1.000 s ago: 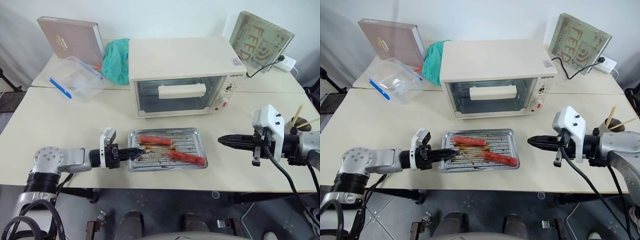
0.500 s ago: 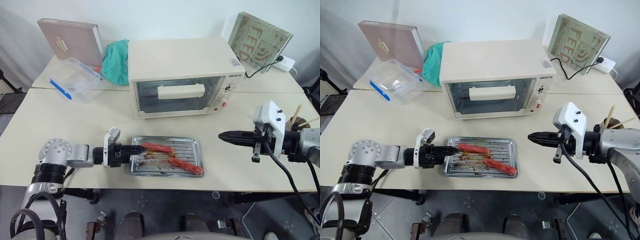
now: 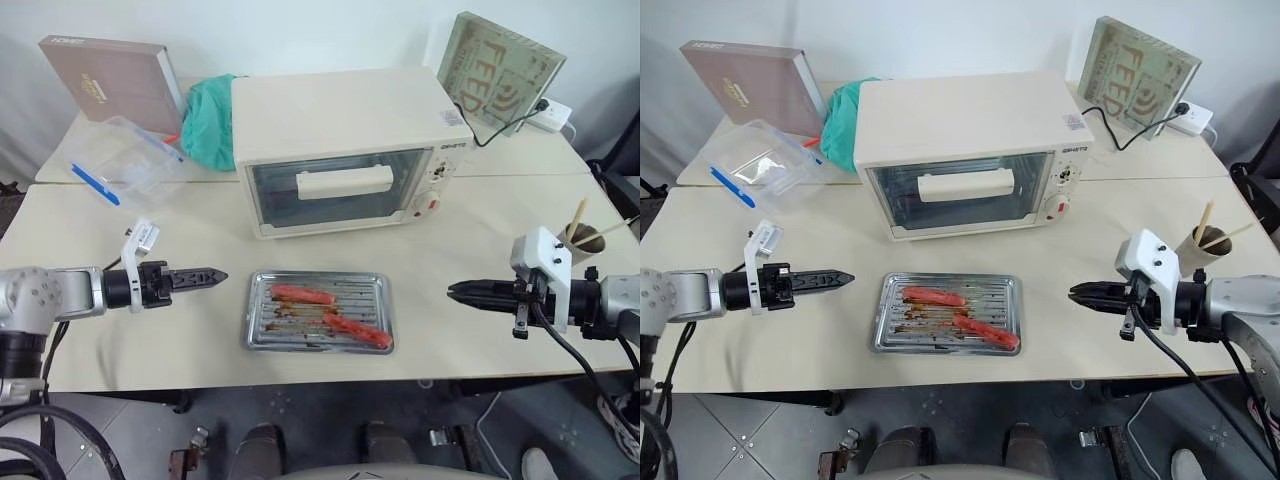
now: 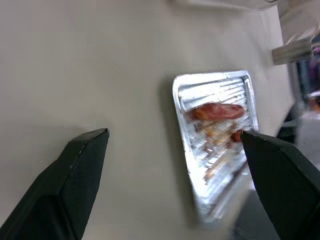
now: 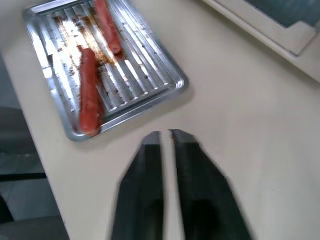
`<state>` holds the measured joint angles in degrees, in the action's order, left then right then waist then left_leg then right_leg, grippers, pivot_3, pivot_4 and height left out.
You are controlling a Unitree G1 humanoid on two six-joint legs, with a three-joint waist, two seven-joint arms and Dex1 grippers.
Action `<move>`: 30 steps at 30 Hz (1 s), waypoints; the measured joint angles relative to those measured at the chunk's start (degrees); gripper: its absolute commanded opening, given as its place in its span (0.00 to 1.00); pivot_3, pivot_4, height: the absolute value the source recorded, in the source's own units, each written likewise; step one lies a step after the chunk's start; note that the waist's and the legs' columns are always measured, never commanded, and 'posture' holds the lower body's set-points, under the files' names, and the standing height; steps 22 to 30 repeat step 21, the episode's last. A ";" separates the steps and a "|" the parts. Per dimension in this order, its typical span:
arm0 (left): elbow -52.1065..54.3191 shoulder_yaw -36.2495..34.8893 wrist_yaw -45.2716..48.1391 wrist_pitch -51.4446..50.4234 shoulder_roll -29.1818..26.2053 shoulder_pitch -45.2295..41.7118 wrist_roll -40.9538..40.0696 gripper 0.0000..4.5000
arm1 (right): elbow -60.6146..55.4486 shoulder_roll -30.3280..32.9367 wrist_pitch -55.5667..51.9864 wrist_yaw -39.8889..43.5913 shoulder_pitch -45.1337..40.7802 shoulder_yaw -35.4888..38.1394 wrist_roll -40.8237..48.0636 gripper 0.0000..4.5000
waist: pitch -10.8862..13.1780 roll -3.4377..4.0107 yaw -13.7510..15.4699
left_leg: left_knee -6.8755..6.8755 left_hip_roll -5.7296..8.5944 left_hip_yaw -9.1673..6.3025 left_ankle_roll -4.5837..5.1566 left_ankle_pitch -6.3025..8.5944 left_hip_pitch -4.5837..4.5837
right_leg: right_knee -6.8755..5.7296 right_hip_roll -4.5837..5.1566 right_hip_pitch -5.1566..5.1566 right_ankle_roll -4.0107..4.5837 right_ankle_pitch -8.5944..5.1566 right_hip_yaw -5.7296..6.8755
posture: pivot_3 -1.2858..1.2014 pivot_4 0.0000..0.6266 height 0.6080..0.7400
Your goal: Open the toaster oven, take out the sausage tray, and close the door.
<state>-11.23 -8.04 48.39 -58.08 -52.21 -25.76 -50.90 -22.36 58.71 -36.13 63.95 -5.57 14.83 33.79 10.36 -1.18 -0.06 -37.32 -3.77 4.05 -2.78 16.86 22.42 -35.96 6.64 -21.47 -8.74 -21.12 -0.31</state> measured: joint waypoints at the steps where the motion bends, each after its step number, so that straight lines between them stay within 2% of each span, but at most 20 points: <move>1: 0.64 -2.11 2.35 7.14 2.85 1.47 1.57 1.00 | 0.34 -0.04 1.32 1.36 0.32 0.03 0.14 0.36 | 0.01 0.00 0.18 | 0.00 0.00 0.01 0.00 0.00 0.01 | 0.01 0.00 0.00 0.00 0.00 0.01 | 0.52 0.24 1.00; 5: 1.35 -5.77 8.43 26.09 9.79 3.34 5.80 1.00 | 4.57 -1.56 10.08 5.05 -0.43 0.55 -1.00 0.65 | 0.18 -0.33 0.38 | -0.10 -0.01 -0.01 0.03 0.02 0.08 | 0.02 -0.01 0.00 -0.05 0.03 0.04 | 0.52 0.24 1.00; 9: 1.05 -5.41 14.64 34.43 9.68 3.55 10.44 1.00 | 10.76 -1.94 20.44 9.82 -0.44 0.21 -4.33 0.93 | 0.19 -0.34 0.22 | -0.10 -0.01 0.01 0.06 0.04 0.07 | 0.01 0.00 0.01 -0.08 0.04 0.03 | 0.52 0.24 1.00; 12: -2.65 -3.47 25.18 38.31 7.69 4.22 12.46 1.00 | 15.12 -4.57 24.84 12.73 -0.51 -0.64 -4.51 0.93 | 0.19 -0.36 0.03 | -0.09 -0.03 0.02 0.06 0.04 0.04 | -0.02 -0.03 0.00 -0.08 0.04 0.06 | 0.52 0.24 1.00; 15: -6.85 -1.48 31.58 42.30 5.90 4.09 16.04 1.00 | 18.95 -8.47 27.74 15.86 -0.57 -0.48 -1.31 0.93 | 0.21 -0.31 -0.13 | -0.11 -0.04 0.05 0.06 0.04 0.03 | -0.04 -0.03 -0.01 -0.08 0.04 0.06 | 0.52 0.24 1.00; 18: -12.76 0.11 35.81 46.48 4.96 1.28 19.77 1.00 | 22.44 -8.64 33.14 17.72 -0.56 -0.49 -3.23 0.93 | 0.25 -0.27 0.04 | -0.21 -0.04 0.05 0.09 0.05 0.04 | -0.09 -0.03 0.00 -0.08 0.04 0.07 | 0.52 0.24 1.00; 21: -17.71 0.19 37.62 51.28 4.06 -1.14 22.61 1.00 | 26.74 -8.64 39.11 17.48 -0.25 -0.70 -7.84 0.93 | 0.25 -0.27 0.21 | -0.31 -0.04 0.06 0.16 0.10 0.06 | -0.10 0.00 0.02 -0.08 0.04 0.08 | 0.52 0.24 1.00; 30: -17.71 0.19 37.62 51.28 4.06 -1.14 22.61 1.00 | 26.74 -8.64 39.11 17.48 -0.25 -0.70 -7.84 0.93 | 0.25 -0.27 0.21 | -0.31 -0.04 0.06 0.16 0.10 0.06 | -0.10 0.00 0.02 -0.08 0.04 0.08 | 0.52 0.24 1.00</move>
